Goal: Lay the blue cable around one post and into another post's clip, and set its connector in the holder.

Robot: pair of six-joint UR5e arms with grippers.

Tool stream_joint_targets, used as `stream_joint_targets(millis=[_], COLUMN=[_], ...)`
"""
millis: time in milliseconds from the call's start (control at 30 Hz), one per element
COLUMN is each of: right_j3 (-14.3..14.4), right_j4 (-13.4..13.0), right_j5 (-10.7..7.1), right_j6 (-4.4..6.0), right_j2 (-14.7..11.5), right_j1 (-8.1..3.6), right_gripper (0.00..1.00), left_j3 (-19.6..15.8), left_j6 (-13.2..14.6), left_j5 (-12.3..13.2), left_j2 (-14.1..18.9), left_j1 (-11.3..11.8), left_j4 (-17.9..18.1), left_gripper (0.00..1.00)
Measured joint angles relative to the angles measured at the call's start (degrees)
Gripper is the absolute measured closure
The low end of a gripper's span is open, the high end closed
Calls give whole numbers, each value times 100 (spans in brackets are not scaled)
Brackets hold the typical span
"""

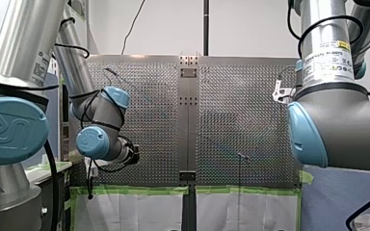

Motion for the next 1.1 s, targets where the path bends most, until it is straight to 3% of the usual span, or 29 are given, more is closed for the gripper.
stream_joint_targets(millis=[500, 1100], right_j3=[-149, -478], right_j4=[130, 524], right_j5=[-117, -563], right_j6=[-21, -138], right_j2=[84, 187], right_j1=[-88, -89], right_gripper=[75, 75], left_j3=[0, 0], left_j6=[0, 0], left_j5=[-18, -32], left_j2=[-3, -3], left_j1=[14, 31], left_j4=[-25, -28], left_gripper=[0, 0])
